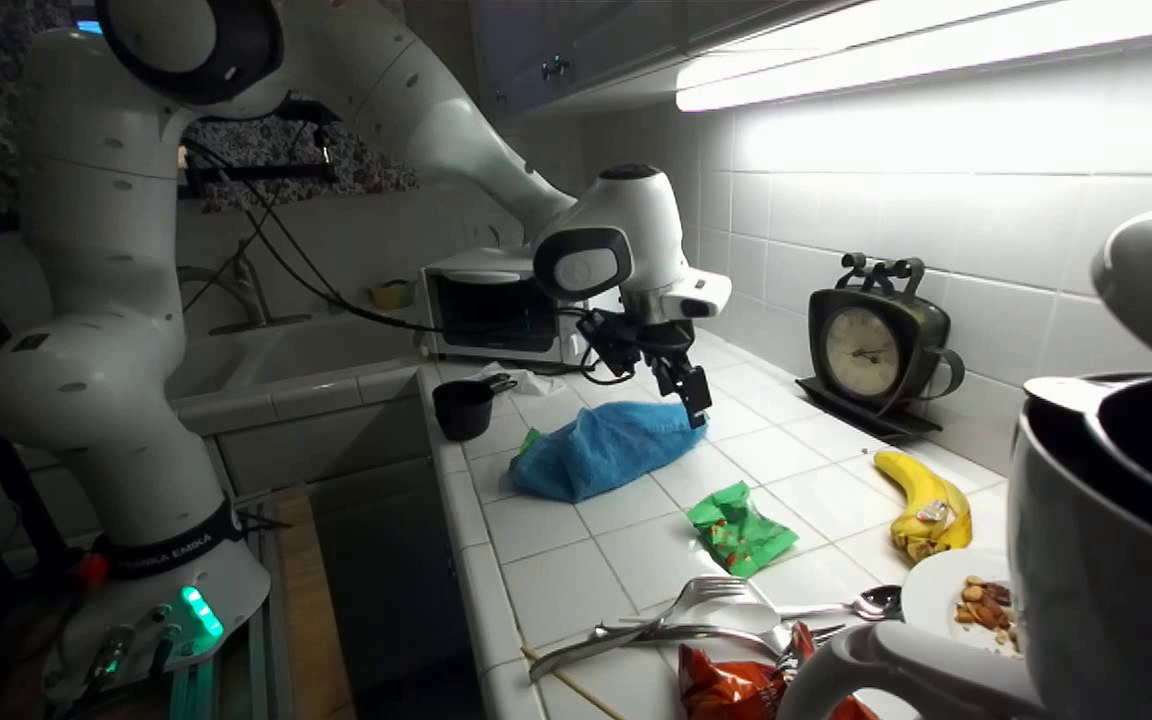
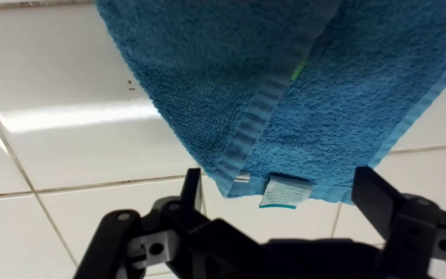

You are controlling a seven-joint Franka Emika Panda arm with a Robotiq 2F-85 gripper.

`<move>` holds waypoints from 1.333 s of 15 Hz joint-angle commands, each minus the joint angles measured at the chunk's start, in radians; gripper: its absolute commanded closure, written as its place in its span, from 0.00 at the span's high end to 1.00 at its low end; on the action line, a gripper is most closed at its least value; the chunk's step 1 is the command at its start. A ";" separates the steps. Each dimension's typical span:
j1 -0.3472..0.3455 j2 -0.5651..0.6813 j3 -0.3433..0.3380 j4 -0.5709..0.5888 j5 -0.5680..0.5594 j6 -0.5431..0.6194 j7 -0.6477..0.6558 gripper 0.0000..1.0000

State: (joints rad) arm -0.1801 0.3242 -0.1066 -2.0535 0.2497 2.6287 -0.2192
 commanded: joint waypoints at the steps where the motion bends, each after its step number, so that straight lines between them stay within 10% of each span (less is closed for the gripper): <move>1: -0.008 0.041 0.016 0.037 -0.012 0.015 0.055 1.00; 10: -0.009 0.087 0.049 0.064 -0.012 0.002 0.052 0.96; 11: -0.008 0.091 0.051 0.066 -0.015 0.002 0.054 0.72; 13: -0.009 0.096 0.055 0.073 -0.017 -0.004 0.050 0.71; 20: -0.021 0.100 0.066 0.091 -0.006 -0.064 0.030 0.19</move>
State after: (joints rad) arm -0.1810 0.3963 -0.0631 -1.9983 0.2485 2.6140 -0.1840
